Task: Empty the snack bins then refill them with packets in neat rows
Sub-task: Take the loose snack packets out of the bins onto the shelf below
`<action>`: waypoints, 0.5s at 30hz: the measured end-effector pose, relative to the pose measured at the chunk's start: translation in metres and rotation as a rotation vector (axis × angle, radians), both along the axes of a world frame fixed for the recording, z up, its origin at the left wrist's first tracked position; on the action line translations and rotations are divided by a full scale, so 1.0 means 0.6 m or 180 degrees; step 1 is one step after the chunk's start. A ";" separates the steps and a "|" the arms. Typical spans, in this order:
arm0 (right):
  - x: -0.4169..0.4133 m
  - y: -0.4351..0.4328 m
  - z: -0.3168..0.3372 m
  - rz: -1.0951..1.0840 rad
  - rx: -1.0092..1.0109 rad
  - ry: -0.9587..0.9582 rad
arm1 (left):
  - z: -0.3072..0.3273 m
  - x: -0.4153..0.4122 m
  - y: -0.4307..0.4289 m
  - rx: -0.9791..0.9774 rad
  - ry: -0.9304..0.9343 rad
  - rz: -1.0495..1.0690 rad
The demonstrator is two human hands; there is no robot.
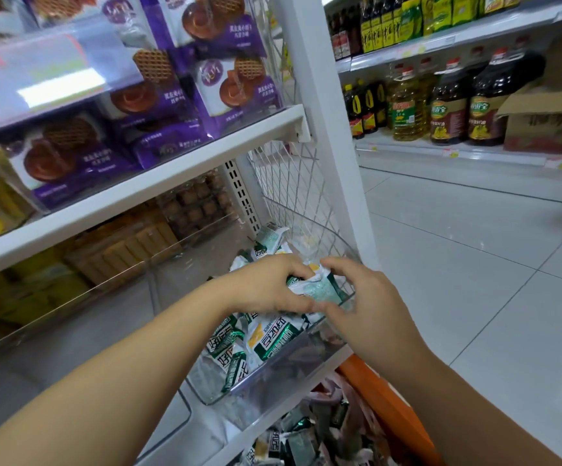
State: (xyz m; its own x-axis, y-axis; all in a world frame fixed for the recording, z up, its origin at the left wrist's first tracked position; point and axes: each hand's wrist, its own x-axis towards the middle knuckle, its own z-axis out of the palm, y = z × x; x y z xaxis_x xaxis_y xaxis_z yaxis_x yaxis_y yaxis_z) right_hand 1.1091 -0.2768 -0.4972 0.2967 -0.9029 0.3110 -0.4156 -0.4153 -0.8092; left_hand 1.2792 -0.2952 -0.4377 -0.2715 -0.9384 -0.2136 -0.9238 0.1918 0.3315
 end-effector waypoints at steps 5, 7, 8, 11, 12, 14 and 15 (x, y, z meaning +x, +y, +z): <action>-0.004 0.000 0.007 0.0266 0.0090 -0.0195 | -0.003 0.013 0.046 -0.0751 -0.0024 -0.0100; -0.001 0.000 0.016 0.0321 -0.0097 -0.0296 | 0.006 0.015 0.065 -0.1066 0.0049 -0.0124; 0.000 0.004 0.023 0.0364 -0.0194 -0.0361 | 0.013 0.016 0.076 -0.1244 0.0110 -0.0135; 0.000 0.021 0.046 0.0578 -0.0364 -0.0568 | 0.032 0.019 0.122 -0.1671 0.0306 -0.0104; 0.000 0.030 0.054 0.0691 -0.0383 -0.0591 | 0.036 0.019 0.142 -0.1719 0.0340 -0.0066; -0.001 0.053 0.065 0.0980 -0.0380 -0.0557 | 0.036 0.023 0.183 -0.1829 0.0268 0.0010; -0.002 0.068 0.069 0.1136 -0.0364 -0.0489 | 0.035 0.024 0.207 -0.1891 0.0219 0.0040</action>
State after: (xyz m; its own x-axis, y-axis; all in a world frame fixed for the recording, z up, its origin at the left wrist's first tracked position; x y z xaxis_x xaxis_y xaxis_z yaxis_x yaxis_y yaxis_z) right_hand 1.1080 -0.2363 -0.4558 0.5276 -0.7086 0.4686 -0.1067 -0.6025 -0.7910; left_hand 1.2935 -0.1708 -0.4169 -0.2543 -0.8950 0.3665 -0.9073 0.3519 0.2299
